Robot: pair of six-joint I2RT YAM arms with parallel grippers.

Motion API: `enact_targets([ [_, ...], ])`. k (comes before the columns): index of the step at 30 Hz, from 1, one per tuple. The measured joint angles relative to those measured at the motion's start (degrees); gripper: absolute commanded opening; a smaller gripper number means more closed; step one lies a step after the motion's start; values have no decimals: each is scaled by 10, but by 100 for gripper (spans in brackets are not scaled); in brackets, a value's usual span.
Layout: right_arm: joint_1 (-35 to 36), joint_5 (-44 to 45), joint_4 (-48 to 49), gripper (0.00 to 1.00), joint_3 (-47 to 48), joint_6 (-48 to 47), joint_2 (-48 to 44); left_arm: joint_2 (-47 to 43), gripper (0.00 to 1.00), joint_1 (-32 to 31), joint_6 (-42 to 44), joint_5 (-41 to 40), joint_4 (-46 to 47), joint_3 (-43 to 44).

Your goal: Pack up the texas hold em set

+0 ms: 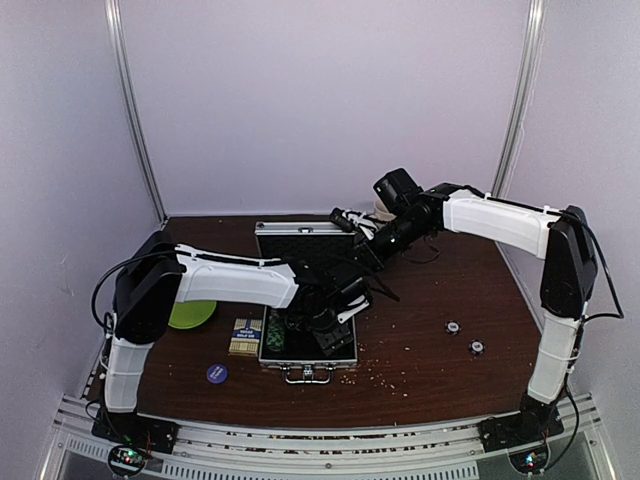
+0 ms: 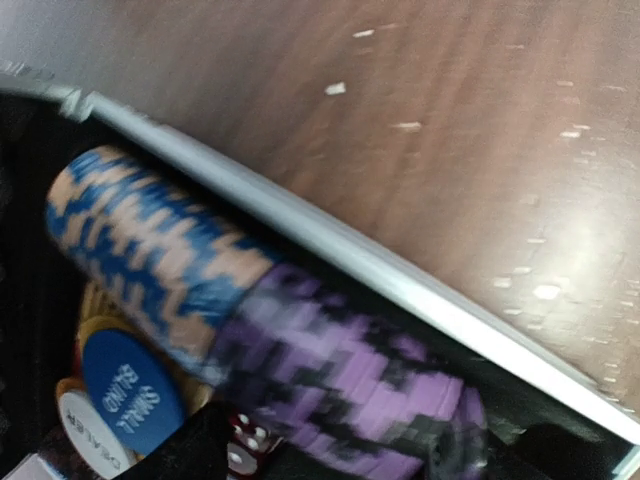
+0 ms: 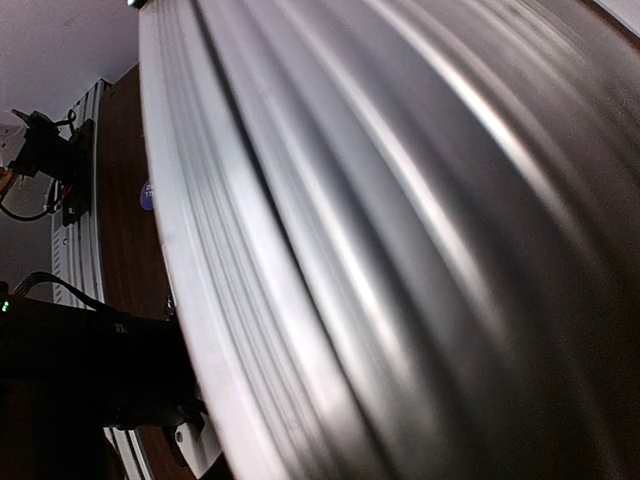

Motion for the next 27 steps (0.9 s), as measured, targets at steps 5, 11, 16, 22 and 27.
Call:
enact_targets([
  [5,0,0,0,37,0,0,1,0,74,2,0,-18,12,-3],
  [11,-1,-2,0,37,1,0,1,-8,74,4,1,-9,28,-18],
  [16,-1,-3,-6,38,6,-2,3,-31,75,9,15,23,38,-46],
  [22,-2,-6,-13,38,12,-4,7,-84,75,9,28,43,36,-81],
  [27,-2,-8,-15,38,12,-5,7,-186,73,9,13,50,22,-156],
])
